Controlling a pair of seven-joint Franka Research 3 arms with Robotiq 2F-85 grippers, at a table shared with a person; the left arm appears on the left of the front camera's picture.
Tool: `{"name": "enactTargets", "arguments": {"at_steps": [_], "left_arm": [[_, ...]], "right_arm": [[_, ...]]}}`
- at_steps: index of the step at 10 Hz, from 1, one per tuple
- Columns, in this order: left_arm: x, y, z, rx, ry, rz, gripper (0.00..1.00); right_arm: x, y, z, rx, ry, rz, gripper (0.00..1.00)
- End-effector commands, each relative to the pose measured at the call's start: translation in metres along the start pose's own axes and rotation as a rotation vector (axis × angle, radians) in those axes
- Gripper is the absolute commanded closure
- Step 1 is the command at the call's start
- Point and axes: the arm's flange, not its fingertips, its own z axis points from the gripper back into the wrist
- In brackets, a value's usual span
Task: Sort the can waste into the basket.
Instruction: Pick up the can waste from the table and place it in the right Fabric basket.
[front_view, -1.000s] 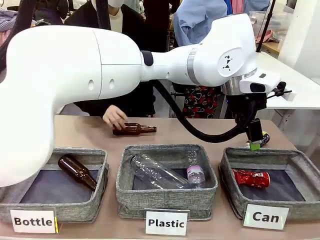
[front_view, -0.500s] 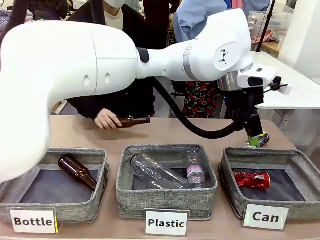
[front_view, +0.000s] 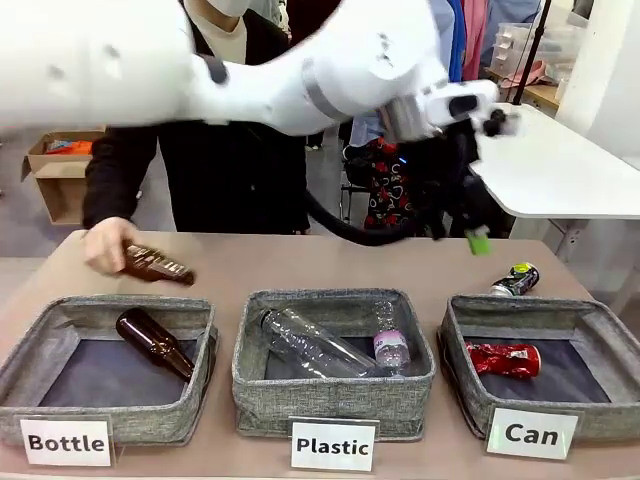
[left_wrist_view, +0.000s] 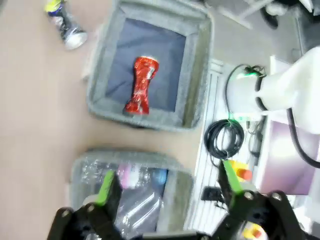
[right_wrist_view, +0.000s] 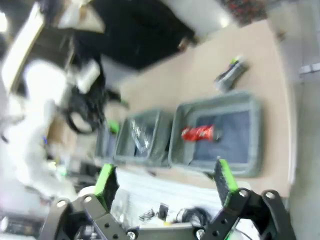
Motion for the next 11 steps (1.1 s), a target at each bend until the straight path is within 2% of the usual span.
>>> {"name": "enactTargets", "arguments": {"at_steps": [1, 2, 3, 4, 5, 7, 11], "left_arm": [[-0.093, -0.013, 0.044, 0.029, -0.096, 0.07, 0.0], [-0.127, -0.011, 0.059, -0.018, -0.098, 0.09, 0.0], [-0.152, -0.011, 0.067, -0.055, -0.106, 0.102, 0.0], [-0.172, -0.008, 0.073, -0.065, -0.125, 0.122, 0.0], [-0.186, -0.005, 0.079, -0.08, -0.154, 0.138, 0.0], [-0.199, 0.001, 0.087, -0.079, -0.21, 0.146, 0.0], [-0.204, 0.012, 0.092, -0.101, -0.237, 0.164, 0.0]], "right_arm": [[0.011, 0.024, -0.073, 0.13, 0.171, 0.113, 0.0], [0.013, 0.031, -0.109, 0.169, 0.253, 0.128, 0.0], [0.014, 0.035, -0.131, 0.184, 0.276, 0.121, 0.0], [0.013, 0.036, -0.145, 0.228, 0.326, 0.111, 0.0], [0.013, 0.034, -0.152, 0.208, 0.337, 0.101, 0.0], [0.016, 0.029, -0.15, 0.199, 0.326, 0.068, 0.0], [0.017, 0.03, -0.146, 0.186, 0.303, 0.066, 0.0]]}}
